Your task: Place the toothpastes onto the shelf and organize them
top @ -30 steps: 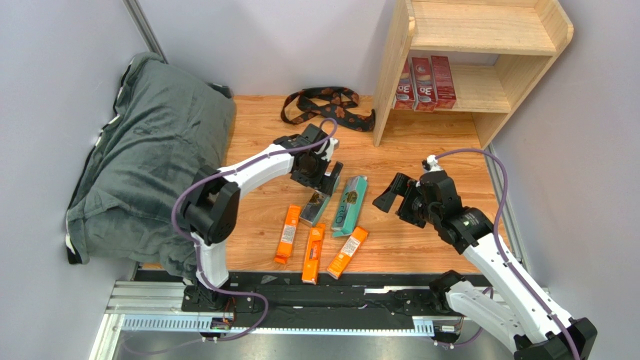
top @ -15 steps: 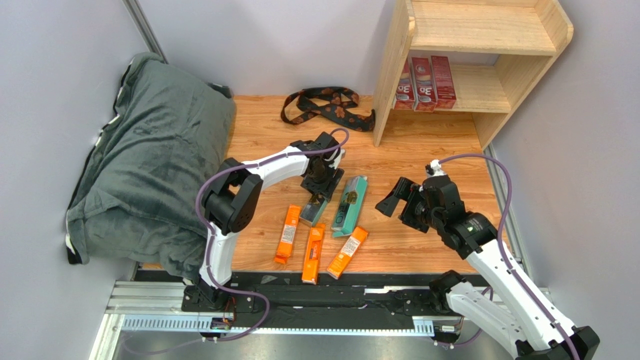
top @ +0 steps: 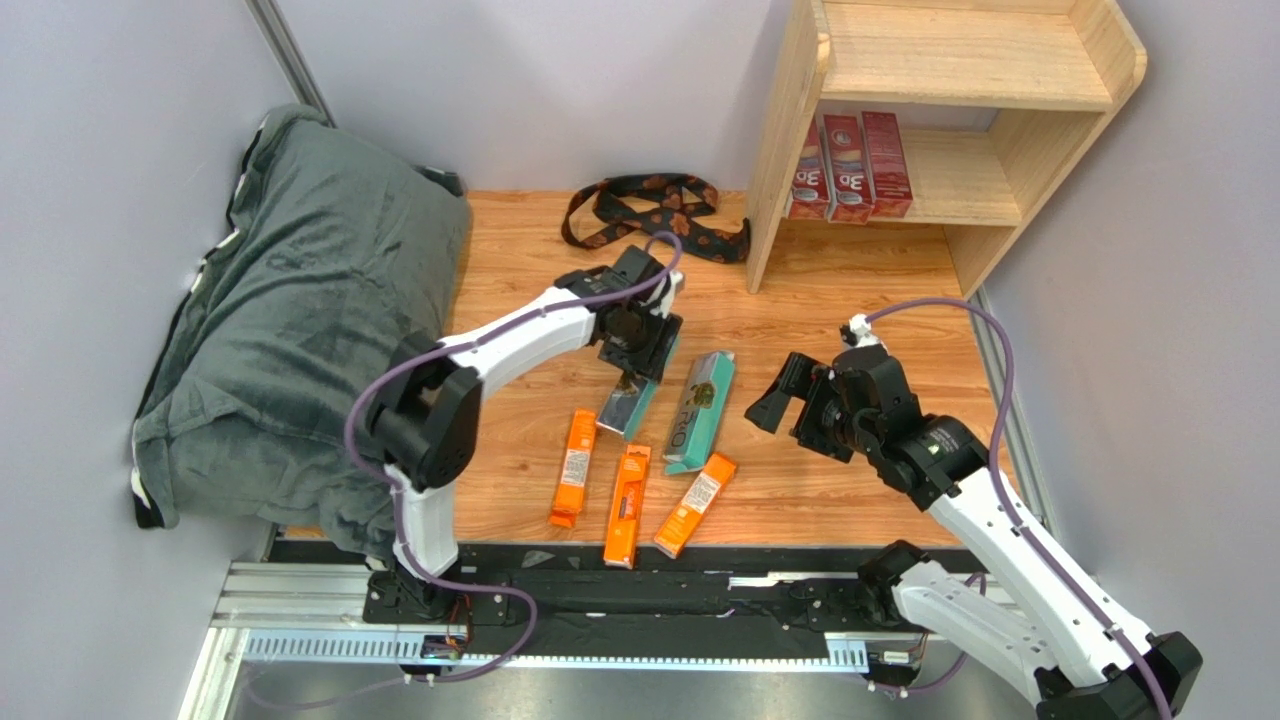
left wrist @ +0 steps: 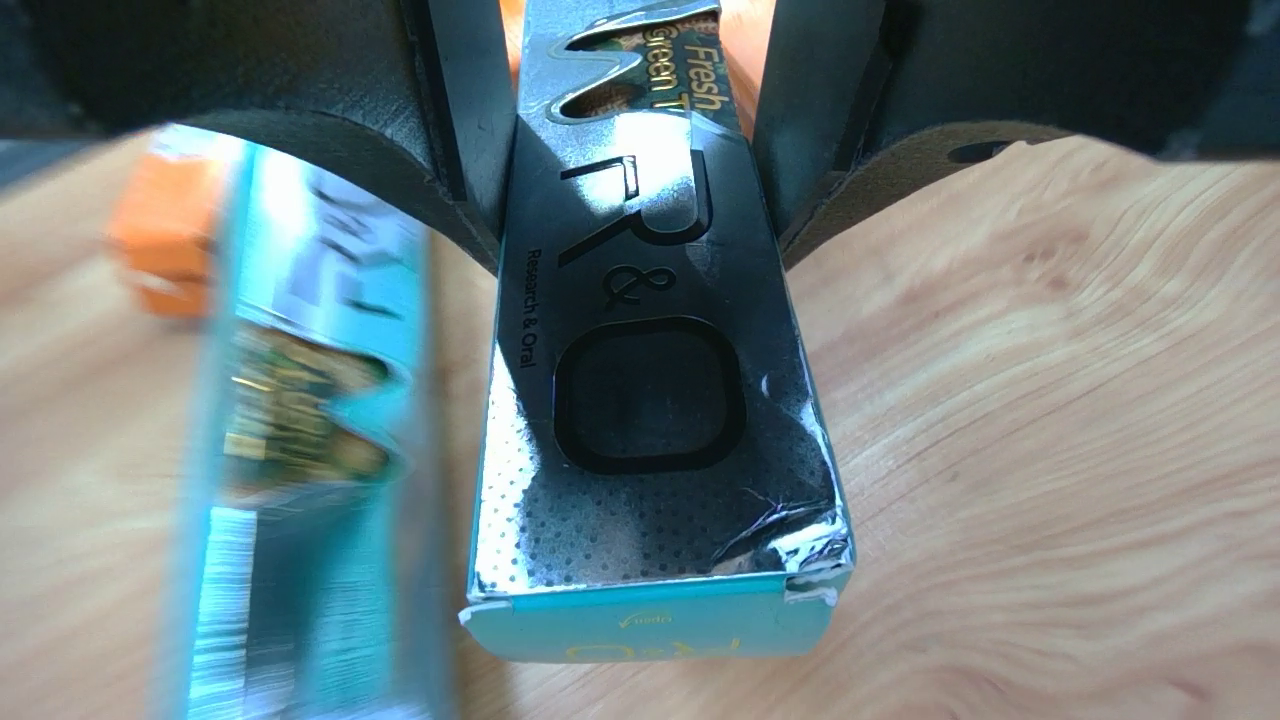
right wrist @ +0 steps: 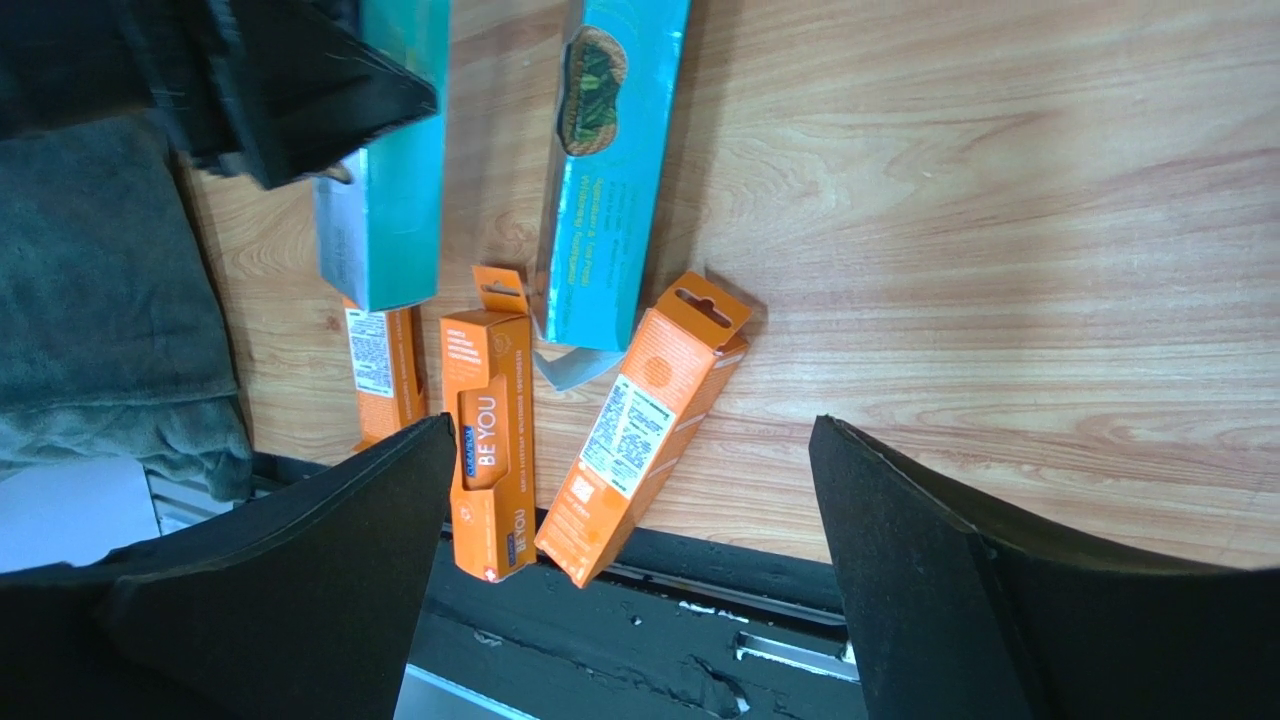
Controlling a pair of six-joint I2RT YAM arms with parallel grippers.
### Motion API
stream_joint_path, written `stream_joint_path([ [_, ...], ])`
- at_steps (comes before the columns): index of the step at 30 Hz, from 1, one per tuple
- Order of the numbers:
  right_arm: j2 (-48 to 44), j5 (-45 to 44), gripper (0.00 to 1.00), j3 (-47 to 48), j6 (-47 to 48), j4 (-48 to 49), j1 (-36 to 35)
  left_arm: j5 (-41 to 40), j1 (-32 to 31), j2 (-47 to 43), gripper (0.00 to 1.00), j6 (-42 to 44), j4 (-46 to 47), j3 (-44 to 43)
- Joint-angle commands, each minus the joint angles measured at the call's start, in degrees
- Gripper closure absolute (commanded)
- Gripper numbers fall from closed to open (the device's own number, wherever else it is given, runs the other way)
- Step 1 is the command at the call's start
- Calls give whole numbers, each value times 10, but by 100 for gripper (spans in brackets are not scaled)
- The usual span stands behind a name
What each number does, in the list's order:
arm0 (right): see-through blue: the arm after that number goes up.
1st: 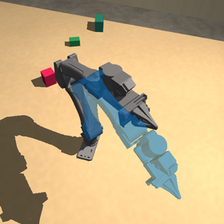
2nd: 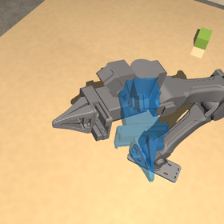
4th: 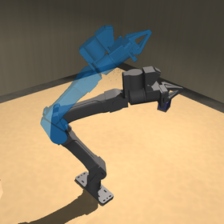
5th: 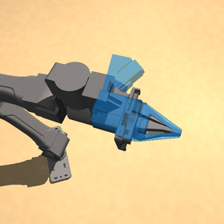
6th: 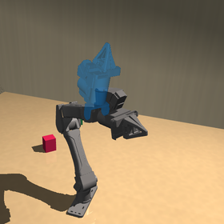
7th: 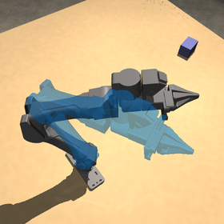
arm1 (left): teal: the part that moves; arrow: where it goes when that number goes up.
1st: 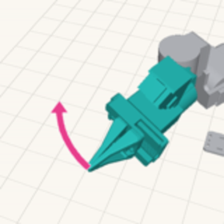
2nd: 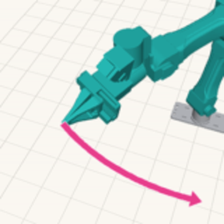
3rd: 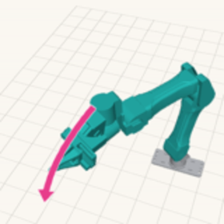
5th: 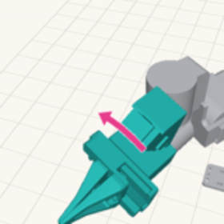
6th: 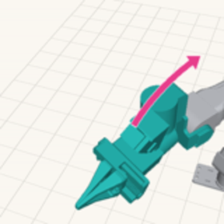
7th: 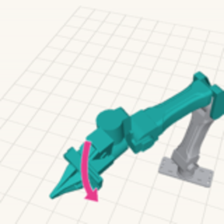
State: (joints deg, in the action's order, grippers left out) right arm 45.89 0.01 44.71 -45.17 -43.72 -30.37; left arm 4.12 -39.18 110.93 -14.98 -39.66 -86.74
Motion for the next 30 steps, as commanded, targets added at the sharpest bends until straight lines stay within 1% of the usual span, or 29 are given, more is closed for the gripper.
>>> stream_joint_path([
  [1, 6, -50, 7, 63, 3, 7, -28, 65, 17, -130, 40, -52, 35, -1],
  [3, 11, -76, 7, 81, -1, 7, -56, 99, 38, -173, 40, -76, 64, 19],
  [4, 16, -88, 7, 85, -4, 12, -68, 139, 46, -187, 40, -104, 77, 29],
  [6, 19, -123, 7, 93, -10, 29, -109, 180, 72, -228, 40, -144, 129, 65],
  [7, 21, -150, 7, 94, -11, 36, -126, 222, 80, -241, 40, -189, 151, 78],
  [8, 22, -169, 7, 96, -12, 43, -162, 242, 97, -254, 40, -213, 199, 92],
  [9, 24, -191, 7, 101, -15, 57, -183, 263, 106, -277, 40, -238, 228, 124],
  [10, 25, -240, 7, 105, -17, 62, -205, 292, 114, -288, 40, -296, 254, 140],
  [11, 31, -267, 7, 108, -16, 66, -250, 304, 127, -297, 40, -323, 306, 155],
  [12, 35, -294, 7, 117, -13, 77, -273, 324, 132, -314, 40, -354, 333, 182],
  [13, 39, -348, 7, 121, -11, 84, -295, 332, 140, -321, 40, -382, 359, 196],
  [14, 51, -373, 7, 124, -5, 91, -337, 339, 144, -328, 40, -439, 416, 209],
  [15, 59, -397, 7, 129, 2, 107, -359, 353, 146, -335, 40, -468, 444, 232],
  [16, 69, -446, 7, 140, 16, 114, -380, 358, 149, -337, 40, -494, 472, 243],
  [17, 89, -469, 7, 147, 27, 122, -418, 360, 151, -339, 40, -549, 522, 263],
  [18, 102, -489, 7, 153, 39, 144, -437, 368, 152, -339, 40, -572, 547, 271],
  [19, 113, -524, 7, 164, 71, 158, -466, 373, 152, -337, 39, -595, 570, 278],
  [20, 125, -535, 7, 170, 83, 174, -476, 380, 153, -329, 40, -614, 608, 285],
  [21, 152, -544, 7, 175, 94, 194, -482, 395, 153, -325, 40, -643, 625, 286],
  [22, 163, -549, 7, 189, 97, 196, -484, 403, 153, -321, 40, -652, 648, 286],
  [25, 198, -557, 8, 203, 96, 198, -484, 406, 153, -321, 40, -678, 672, 293],
  [30, 199, -564, 11, 180, 119, 261, -484, 412, 153, -326, 40, -697, 692, 303],
])
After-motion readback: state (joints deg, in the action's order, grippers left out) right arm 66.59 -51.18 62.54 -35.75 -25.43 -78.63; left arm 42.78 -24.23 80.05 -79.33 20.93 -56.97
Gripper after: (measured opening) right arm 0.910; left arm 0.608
